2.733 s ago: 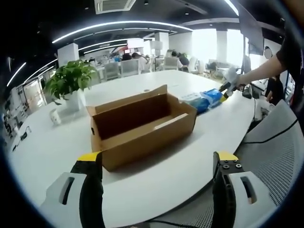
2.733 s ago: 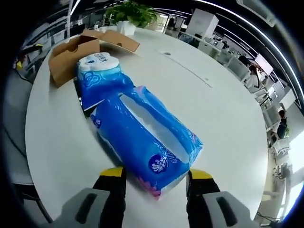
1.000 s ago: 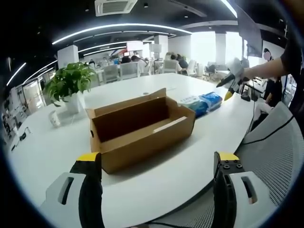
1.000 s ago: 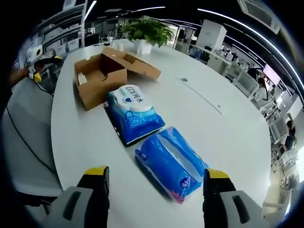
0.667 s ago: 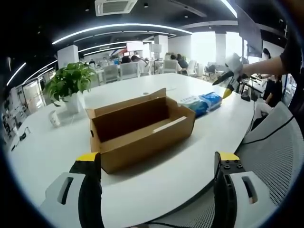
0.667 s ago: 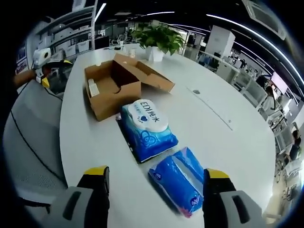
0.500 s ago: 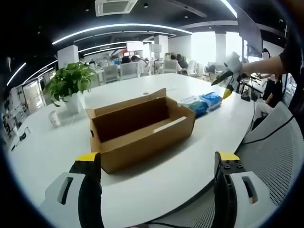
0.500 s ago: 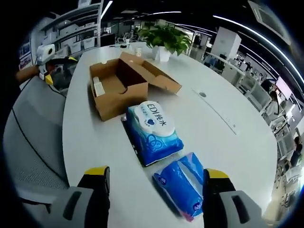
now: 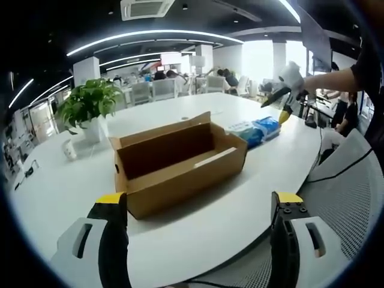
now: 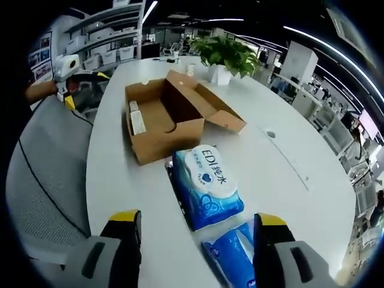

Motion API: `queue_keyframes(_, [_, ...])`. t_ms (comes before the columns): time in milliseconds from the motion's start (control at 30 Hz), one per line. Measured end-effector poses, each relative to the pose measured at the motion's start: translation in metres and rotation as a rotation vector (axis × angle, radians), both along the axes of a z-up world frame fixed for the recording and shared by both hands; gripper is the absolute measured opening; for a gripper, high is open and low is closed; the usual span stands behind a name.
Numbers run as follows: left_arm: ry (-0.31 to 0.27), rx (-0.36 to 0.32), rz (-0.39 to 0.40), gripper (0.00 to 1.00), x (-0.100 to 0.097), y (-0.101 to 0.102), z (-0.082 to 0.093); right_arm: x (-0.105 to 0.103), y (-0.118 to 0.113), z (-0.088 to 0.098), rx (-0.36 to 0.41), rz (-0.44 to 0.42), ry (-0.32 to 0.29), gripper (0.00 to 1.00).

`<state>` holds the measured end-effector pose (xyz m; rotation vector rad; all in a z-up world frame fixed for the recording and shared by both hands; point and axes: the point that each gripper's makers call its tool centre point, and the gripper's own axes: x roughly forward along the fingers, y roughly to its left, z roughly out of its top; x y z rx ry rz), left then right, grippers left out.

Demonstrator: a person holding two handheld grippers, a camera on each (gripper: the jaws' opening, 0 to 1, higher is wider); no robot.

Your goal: Operate the shoe box by opening the lid, removing the specified soft item, and placing it in the target area until the item is outside and the box remains undamaged.

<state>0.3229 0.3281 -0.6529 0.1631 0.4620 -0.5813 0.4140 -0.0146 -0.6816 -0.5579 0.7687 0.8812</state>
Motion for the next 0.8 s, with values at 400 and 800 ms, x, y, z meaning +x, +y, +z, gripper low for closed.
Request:
queue_keyframes(400, [0.002, -0.005, -0.004, 0.99, 0.0, -0.001, 0.0, 0.007, 0.03, 0.004, 0.016, 0.068, 0.0, 0.71])
queue_keyframes(800, [0.003, -0.004, -0.002, 0.99, 0.0, -0.001, -0.001, 0.01, 0.067, 0.004, 0.029, 0.153, 0.012, 0.68])
